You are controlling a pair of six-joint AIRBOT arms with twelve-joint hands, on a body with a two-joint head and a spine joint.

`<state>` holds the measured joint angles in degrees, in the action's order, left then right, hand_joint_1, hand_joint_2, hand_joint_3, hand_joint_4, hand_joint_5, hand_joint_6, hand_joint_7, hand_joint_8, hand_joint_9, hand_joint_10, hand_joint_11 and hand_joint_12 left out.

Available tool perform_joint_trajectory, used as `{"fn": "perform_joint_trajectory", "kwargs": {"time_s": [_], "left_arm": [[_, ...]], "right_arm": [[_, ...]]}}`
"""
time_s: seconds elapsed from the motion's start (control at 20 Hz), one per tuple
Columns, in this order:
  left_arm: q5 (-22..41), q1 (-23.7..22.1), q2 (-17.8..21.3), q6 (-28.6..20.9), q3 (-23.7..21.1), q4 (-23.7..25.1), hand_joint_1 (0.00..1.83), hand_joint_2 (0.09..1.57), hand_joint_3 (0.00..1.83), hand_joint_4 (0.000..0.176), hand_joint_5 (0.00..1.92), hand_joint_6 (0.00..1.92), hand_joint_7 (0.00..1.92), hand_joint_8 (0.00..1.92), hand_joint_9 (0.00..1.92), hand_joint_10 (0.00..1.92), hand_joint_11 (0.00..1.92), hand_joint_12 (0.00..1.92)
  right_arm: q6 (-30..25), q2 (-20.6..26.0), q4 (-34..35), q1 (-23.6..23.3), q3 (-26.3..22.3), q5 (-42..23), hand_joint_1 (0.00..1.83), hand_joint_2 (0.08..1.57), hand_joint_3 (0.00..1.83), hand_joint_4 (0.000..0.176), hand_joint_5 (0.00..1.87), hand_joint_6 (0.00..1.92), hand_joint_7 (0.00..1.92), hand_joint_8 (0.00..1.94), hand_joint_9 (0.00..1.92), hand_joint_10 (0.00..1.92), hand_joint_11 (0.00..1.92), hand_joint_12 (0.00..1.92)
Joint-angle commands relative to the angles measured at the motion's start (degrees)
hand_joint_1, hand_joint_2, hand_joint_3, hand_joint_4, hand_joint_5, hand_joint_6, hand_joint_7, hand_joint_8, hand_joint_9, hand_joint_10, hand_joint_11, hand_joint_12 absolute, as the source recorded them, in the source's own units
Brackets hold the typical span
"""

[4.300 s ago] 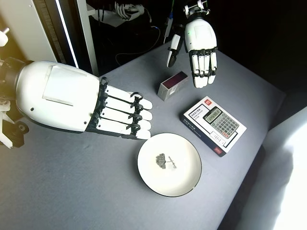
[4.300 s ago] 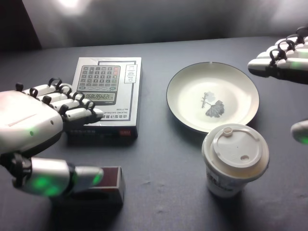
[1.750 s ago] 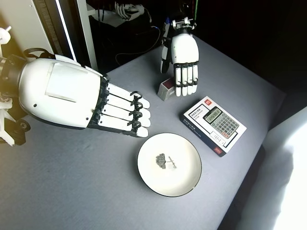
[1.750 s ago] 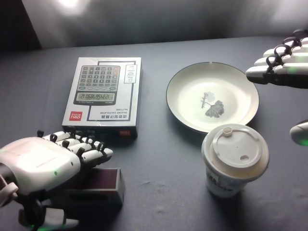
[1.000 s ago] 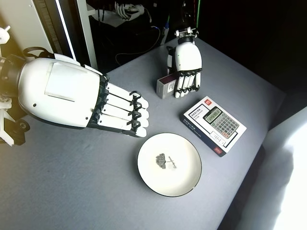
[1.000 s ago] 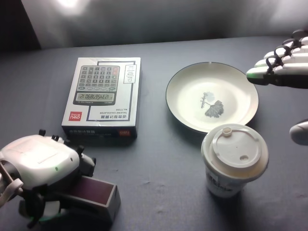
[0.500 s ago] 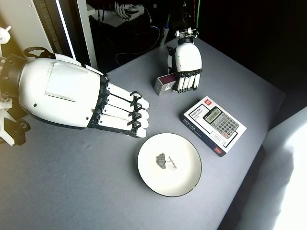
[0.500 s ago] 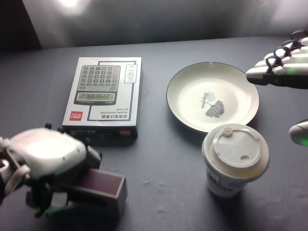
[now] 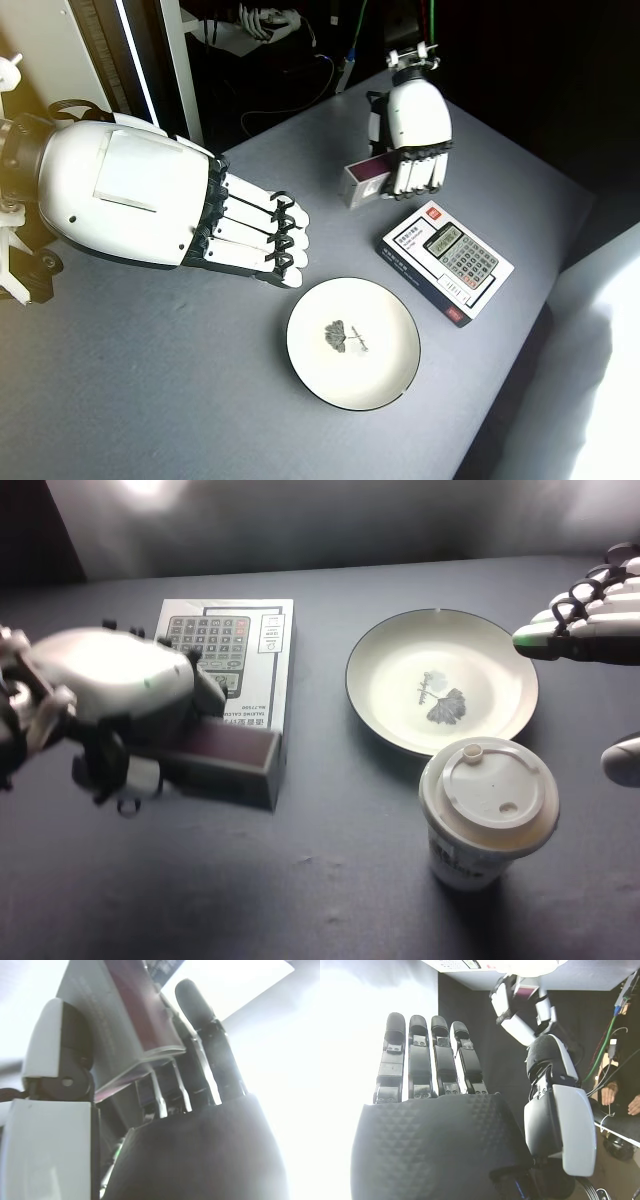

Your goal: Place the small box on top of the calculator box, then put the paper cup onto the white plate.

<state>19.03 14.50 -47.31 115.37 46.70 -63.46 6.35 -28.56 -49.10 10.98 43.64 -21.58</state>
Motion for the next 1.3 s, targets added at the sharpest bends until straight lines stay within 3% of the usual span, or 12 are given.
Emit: {"fn": "perform_joint_trajectory", "kwargs": {"time_s": [0.0,0.5,0.55,0.6,0.65,0.7,0.8,0.85,0.95,1.05,1.15,1.25], "left_arm": [[1.28,-1.16,0.12,1.22,0.53,0.33,1.23,1.18,0.0,0.0,0.85,0.97,0.88,1.39,0.7,1.12,0.44,1.42],[-6.31,-6.87,-7.1,6.11,12.69,-2.17,1.23,1.2,0.0,0.0,0.81,1.01,0.87,1.41,0.71,1.15,0.46,1.39],[-7.01,-6.87,-7.75,6.12,13.56,-2.1,1.32,1.22,0.0,0.0,0.76,1.03,0.84,1.39,0.65,1.48,0.42,1.41],[-7.64,-6.77,-8.5,6.11,14.69,-2.08,1.34,1.23,0.0,0.0,0.73,1.07,0.83,1.4,0.63,1.55,0.4,1.42],[-7.72,-6.41,-9.21,5.61,15.66,-1.88,1.34,1.23,0.0,0.0,0.73,1.06,0.84,1.39,0.63,1.57,0.4,1.43],[-7.69,-6.13,-9.64,3.28,16.32,0.32,1.25,1.21,0.0,0.0,0.79,1.01,0.85,1.43,0.65,1.3,0.41,1.42],[-7.59,-5.46,-10.82,-3.11,18.21,6.19,1.22,1.21,0.0,0.0,0.77,1.06,0.85,1.45,0.67,1.19,0.42,1.42],[-7.59,-5.44,-11.32,-3.73,19.04,6.93,1.32,1.23,0.0,0.0,0.75,1.05,0.82,1.42,0.63,1.51,0.43,1.42],[-7.61,-5.44,-12.32,-5.37,20.84,8.75,1.33,1.25,0.0,0.0,0.72,1.07,0.78,1.46,0.59,1.64,0.38,1.51],[-7.61,-5.46,-12.93,-5.71,22.17,9.26,1.23,1.21,0.0,0.0,0.81,0.98,0.83,1.47,0.62,1.3,0.39,1.5],[-7.61,-5.46,-13.45,-5.72,23.27,9.48,1.33,1.25,0.0,0.0,0.69,1.12,0.8,1.44,0.58,1.63,0.34,1.54],[-7.61,-5.44,-13.8,-5.72,23.94,9.69,1.33,1.24,0.0,0.0,0.7,1.12,0.8,1.41,0.6,1.63,0.36,1.52]], "right_arm": [[-0.38,0.69,2.09,-0.93,-0.13,-4.23,0.07,1.25,0.0,0.0,0.15,0.0,0.16,0.0,0.14,0.0,0.0,0.47],[-0.38,0.66,2.09,-0.96,-0.12,-4.27,0.02,1.26,0.0,0.0,0.14,0.0,0.14,0.0,0.11,0.0,0.0,0.4],[-0.38,0.66,2.09,-0.96,-0.12,-4.27,0.01,1.26,0.0,0.0,0.13,0.0,0.13,0.0,0.11,0.0,0.0,0.41],[-0.38,0.66,2.09,-0.97,-0.12,-4.27,0.02,1.26,0.0,0.0,0.14,0.0,0.15,0.0,0.13,0.01,0.0,0.45],[-0.38,0.66,2.09,-0.97,-0.12,-4.27,0.01,1.27,0.0,0.0,0.12,0.0,0.13,0.0,0.1,0.0,0.0,0.36],[-0.38,0.66,2.09,-0.97,-0.12,-4.27,0.01,1.27,0.0,0.0,0.12,0.0,0.12,0.0,0.09,0.0,0.0,0.32],[-0.38,0.66,2.09,-0.97,-0.12,-4.27,0.01,1.27,0.0,0.0,0.14,0.0,0.14,0.0,0.11,0.01,0.0,0.4],[-0.38,0.66,2.09,-0.97,-0.12,-4.27,0.0,1.27,0.0,0.0,0.14,0.0,0.14,0.0,0.11,0.0,0.0,0.38],[-0.38,0.66,2.08,-0.97,-0.12,-4.27,0.03,1.26,0.0,0.0,0.17,0.01,0.17,0.0,0.14,0.01,0.0,0.48],[-0.38,0.66,2.08,-0.97,-0.12,-4.27,0.09,1.25,0.0,0.0,0.18,0.0,0.19,0.0,0.16,0.01,0.0,0.53],[-0.38,0.66,2.08,-0.97,-0.12,-4.27,0.08,1.25,0.0,0.0,0.17,0.0,0.17,0.0,0.14,0.0,0.0,0.5],[-0.38,0.66,2.08,-0.97,-0.12,-4.27,0.06,1.26,0.0,0.0,0.17,0.0,0.17,0.0,0.14,0.0,0.0,0.46]]}}
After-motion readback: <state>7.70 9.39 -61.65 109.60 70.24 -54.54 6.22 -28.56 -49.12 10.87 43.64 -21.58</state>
